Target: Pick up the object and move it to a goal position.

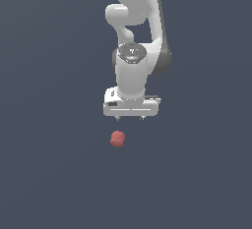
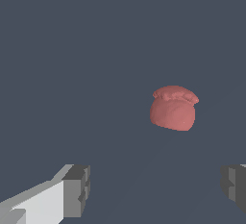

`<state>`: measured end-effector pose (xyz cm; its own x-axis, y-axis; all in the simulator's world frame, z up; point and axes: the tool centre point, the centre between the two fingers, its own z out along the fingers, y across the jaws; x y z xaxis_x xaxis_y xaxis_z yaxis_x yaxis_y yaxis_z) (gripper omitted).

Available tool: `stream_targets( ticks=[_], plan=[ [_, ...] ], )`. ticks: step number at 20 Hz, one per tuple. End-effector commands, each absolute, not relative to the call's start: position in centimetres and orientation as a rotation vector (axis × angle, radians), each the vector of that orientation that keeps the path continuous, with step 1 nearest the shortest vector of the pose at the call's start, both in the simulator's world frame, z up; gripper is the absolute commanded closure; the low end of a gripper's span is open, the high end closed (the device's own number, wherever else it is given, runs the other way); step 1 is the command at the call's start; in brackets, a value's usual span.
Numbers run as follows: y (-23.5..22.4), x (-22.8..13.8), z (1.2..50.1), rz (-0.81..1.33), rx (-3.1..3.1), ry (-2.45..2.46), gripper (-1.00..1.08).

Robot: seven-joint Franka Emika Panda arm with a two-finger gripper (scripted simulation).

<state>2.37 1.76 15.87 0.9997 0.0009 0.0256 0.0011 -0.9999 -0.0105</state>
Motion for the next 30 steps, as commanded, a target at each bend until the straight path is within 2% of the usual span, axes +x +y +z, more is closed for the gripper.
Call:
stream_targets(
  ticks=[1, 14, 23, 30],
  plan=[
    [1.0, 3.1, 14.9, -0.033, -3.131, 0.04, -0.92],
    [-3.5, 6.2, 9.5, -0.003, -3.13, 0.26, -0.92],
    [-3.8, 6.4, 8.7, 0.001, -3.129, 0.275, -0.92],
    [-3.9, 6.3, 5.5, 0.0, -3.129, 0.278, -0.92]
  ],
)
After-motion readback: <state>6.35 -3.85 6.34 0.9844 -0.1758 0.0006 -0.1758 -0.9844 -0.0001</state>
